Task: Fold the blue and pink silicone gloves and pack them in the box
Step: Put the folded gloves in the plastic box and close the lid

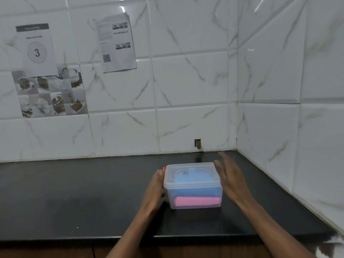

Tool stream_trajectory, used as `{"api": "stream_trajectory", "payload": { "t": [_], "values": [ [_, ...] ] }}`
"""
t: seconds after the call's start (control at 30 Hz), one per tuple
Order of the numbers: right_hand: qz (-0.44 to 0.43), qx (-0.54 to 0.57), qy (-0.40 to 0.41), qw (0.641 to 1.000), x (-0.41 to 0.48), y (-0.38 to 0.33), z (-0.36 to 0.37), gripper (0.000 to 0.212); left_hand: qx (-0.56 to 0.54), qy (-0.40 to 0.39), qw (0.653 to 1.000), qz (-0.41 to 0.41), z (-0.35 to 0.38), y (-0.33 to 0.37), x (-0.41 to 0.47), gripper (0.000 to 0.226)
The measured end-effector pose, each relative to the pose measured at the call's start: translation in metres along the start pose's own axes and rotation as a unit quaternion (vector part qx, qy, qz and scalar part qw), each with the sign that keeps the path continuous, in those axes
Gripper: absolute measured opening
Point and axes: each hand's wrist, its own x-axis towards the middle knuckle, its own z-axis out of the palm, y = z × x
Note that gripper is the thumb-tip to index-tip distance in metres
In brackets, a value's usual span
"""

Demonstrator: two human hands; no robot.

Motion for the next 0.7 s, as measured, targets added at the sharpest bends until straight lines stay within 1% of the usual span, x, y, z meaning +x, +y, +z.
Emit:
{"api": "stream_trajectory", "payload": {
  "t": [0.03,0.1,0.17,0.23,0.27,0.33,0.4,0.43,0.47,0.57,0.7],
  "values": [
    [0.013,0.024,0.000,1.000,-0.008,0.005,0.000,0.062,0.040,-0.038,0.998,0.019,-0.005,-0.008,-0.003,0.084],
    [0.019,0.047,-0.040,0.998,-0.026,0.015,0.002,0.072,0.122,-0.110,0.985,0.059,-0.009,-0.021,-0.009,0.098],
    [0.008,0.035,-0.088,0.996,-0.040,0.020,0.006,0.083,0.157,-0.125,0.975,0.096,-0.008,-0.025,-0.011,0.113],
    [-0.018,0.003,-0.100,0.995,-0.046,0.022,0.008,0.086,0.152,-0.116,0.974,0.122,-0.007,-0.023,-0.010,0.120],
    [-0.027,-0.008,-0.096,0.995,-0.046,0.022,0.009,0.084,0.157,-0.112,0.972,0.133,-0.006,-0.021,-0.009,0.117],
    [-0.012,-0.012,-0.091,0.996,-0.045,0.023,0.007,0.074,0.173,-0.097,0.970,0.142,-0.004,-0.021,-0.009,0.102],
    [0.007,-0.006,-0.095,0.995,-0.043,0.024,0.008,0.061,0.182,-0.053,0.971,0.148,-0.003,-0.024,-0.007,0.079],
    [0.011,-0.009,-0.100,0.995,-0.043,0.025,0.010,0.056,0.198,-0.031,0.969,0.148,-0.003,-0.026,-0.006,0.071],
    [0.013,-0.013,-0.106,0.994,-0.041,0.025,0.011,0.052,0.219,-0.016,0.965,0.145,-0.003,-0.026,-0.003,0.067],
    [0.018,-0.012,-0.133,0.991,-0.026,0.024,0.018,0.049,0.265,0.014,0.955,0.131,-0.003,-0.027,0.012,0.071],
    [0.040,-0.021,-0.160,0.986,0.003,0.022,0.040,0.051,0.282,0.025,0.951,0.121,-0.003,-0.027,0.045,0.072]
  ]
}}
